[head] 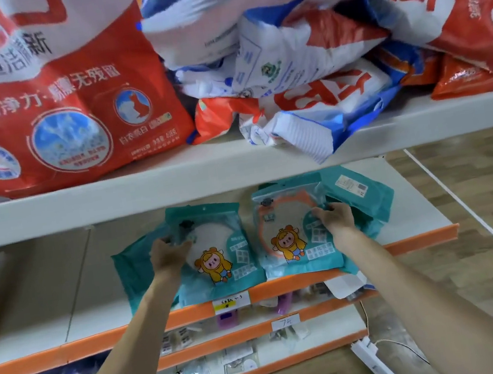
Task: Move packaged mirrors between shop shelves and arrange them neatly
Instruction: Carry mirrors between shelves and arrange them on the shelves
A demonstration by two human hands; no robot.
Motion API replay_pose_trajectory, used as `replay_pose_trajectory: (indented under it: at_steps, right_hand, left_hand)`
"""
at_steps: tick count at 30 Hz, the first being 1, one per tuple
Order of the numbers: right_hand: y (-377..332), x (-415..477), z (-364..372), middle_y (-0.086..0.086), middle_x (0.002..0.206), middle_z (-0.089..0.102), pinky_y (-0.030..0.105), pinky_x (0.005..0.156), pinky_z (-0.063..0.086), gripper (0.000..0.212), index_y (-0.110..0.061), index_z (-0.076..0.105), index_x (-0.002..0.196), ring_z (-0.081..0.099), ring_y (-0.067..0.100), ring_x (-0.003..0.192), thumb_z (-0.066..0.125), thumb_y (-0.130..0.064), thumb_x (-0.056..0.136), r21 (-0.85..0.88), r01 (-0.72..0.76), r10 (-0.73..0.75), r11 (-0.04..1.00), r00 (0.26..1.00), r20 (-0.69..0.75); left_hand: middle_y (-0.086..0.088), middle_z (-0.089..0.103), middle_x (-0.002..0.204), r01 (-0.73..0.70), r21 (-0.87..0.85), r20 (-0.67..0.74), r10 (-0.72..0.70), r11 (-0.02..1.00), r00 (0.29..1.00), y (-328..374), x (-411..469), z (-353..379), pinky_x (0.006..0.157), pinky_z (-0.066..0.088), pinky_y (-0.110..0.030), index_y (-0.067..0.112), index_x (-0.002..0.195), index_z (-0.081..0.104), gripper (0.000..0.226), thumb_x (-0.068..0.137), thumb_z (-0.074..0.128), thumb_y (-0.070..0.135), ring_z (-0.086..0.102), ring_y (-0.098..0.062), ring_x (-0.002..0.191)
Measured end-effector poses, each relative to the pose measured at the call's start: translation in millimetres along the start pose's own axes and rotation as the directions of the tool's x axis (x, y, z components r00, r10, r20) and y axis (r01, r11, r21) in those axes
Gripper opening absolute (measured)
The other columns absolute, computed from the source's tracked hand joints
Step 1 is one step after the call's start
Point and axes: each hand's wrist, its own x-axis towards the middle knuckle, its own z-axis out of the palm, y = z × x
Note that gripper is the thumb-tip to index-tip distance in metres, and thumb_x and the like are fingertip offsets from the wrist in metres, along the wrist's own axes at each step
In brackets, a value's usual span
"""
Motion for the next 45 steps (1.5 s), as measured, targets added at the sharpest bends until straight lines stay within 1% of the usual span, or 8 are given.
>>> replay_pose_trajectory:
  at_steps: [10, 13, 18, 23, 29, 33, 38, 45]
  right_hand:
    - [-41.5, -59.4, -30.9, 0.005, 0.090, 0.064, 0.022, 0.058, 0.042, 0.006, -0.008, 0.061, 0.098, 0.057, 0.018, 0.075, 0.057, -0.013, 0.097, 0.058, 0.134, -0.132, 0.989, 0.991, -0.034]
    - [-41.8, -81.5, -46.7, 0.008, 0.099, 0.065, 0.030, 0.070, 0.043, 0.013, -0.006, 0.064, 0.104, 0.056, 0.021, 0.081, 0.060, -0.009, 0.093, 0.068, 0.160, -0.158, 0.985, 0.987, -0.036]
    - [-29.4, -125.3, -70.4, 0.007, 0.068, 0.053, 0.035, 0.053, 0.038, 0.025, -0.009, 0.054, 0.079, 0.045, 0.022, 0.057, 0.062, -0.027, 0.094, 0.057, 0.168, -0.166, 0.984, 0.985, -0.041]
    - [7.9, -173.1, -79.5, 0.002, 0.065, 0.044, 0.028, 0.050, 0.028, 0.017, -0.011, 0.055, 0.083, 0.034, 0.013, 0.053, 0.058, -0.021, 0.097, 0.055, 0.188, -0.190, 0.981, 0.981, 0.034]
    - [43.8, -232.1, -67.6, 0.007, 0.074, 0.054, 0.033, 0.054, 0.035, 0.021, -0.003, 0.060, 0.094, 0.044, 0.015, 0.059, 0.063, -0.024, 0.093, 0.061, 0.156, -0.161, 0.986, 0.984, 0.077]
    - [43.1, -268.6, -43.0, 0.004, 0.071, 0.053, 0.027, 0.049, 0.035, 0.015, -0.008, 0.059, 0.092, 0.044, 0.014, 0.056, 0.060, -0.023, 0.095, 0.057, 0.185, -0.192, 0.981, 0.971, 0.146]
    - [30.7, -323.8, 26.4, 0.002, 0.066, 0.049, 0.024, 0.046, 0.030, 0.016, -0.013, 0.055, 0.082, 0.039, 0.013, 0.051, 0.059, -0.019, 0.096, 0.044, 0.258, -0.260, 0.965, 0.930, 0.261]
    - [20.7, -419.6, 157.9, 0.000, 0.072, 0.054, 0.026, 0.048, 0.037, 0.008, -0.010, 0.059, 0.092, 0.049, 0.012, 0.056, 0.058, -0.017, 0.096, 0.048, 0.281, -0.275, 0.958, 0.863, 0.424]
  left_hand:
    - [-0.010, 0.069, 0.102, 0.069, -0.241, 0.033, -0.063, 0.968, 0.998, 37.8, -28.2, -44.4, 0.089, 0.055, -0.046, 0.018, 0.100, 0.060, 0.033, 0.076, 0.081, 0.027, 0.067, -0.030, 0.094]
    - [-0.013, 0.068, 0.098, 0.063, -0.326, 0.037, -0.053, 0.943, 0.998, 39.3, -52.3, -62.1, 0.087, 0.056, -0.047, 0.016, 0.103, 0.060, 0.034, 0.076, 0.082, 0.016, 0.067, -0.030, 0.090]
    - [-0.010, 0.066, 0.079, 0.006, -0.324, 0.014, -0.002, 0.946, 1.000, 28.4, -107.1, -90.9, 0.079, 0.055, -0.044, 0.014, 0.076, 0.058, 0.026, 0.070, 0.084, 0.009, 0.064, -0.026, 0.080]
    - [-0.011, 0.069, 0.104, -0.009, -0.292, -0.022, 0.003, 0.956, 1.000, -11.0, -163.8, -120.3, 0.083, 0.057, -0.049, 0.007, 0.112, 0.060, 0.037, 0.080, 0.078, 0.014, 0.069, -0.030, 0.091]
    - [-0.008, 0.066, 0.099, 0.019, -0.328, -0.102, -0.055, 0.944, 0.993, -57.4, -221.7, -170.2, 0.076, 0.057, -0.041, 0.012, 0.111, 0.058, 0.034, 0.081, 0.076, 0.009, 0.066, -0.026, 0.086]
    - [-0.006, 0.064, 0.098, 0.003, -0.357, -0.185, -0.074, 0.934, 0.980, -85.1, -246.8, -216.2, 0.064, 0.053, -0.029, 0.010, 0.108, 0.058, 0.031, 0.082, 0.075, 0.010, 0.062, -0.019, 0.081]
    - [-0.012, 0.070, 0.102, 0.003, -0.381, -0.262, -0.111, 0.924, 0.959, -129.3, -257.0, -305.9, 0.076, 0.059, -0.044, 0.006, 0.114, 0.062, 0.044, 0.076, 0.081, 0.017, 0.070, -0.027, 0.086]
    - [-0.014, 0.068, 0.098, 0.019, -0.426, -0.426, -0.220, 0.904, 0.877, -196.5, -270.8, -443.2, 0.069, 0.057, -0.038, 0.005, 0.116, 0.054, 0.036, 0.085, 0.072, 0.008, 0.067, -0.026, 0.080]
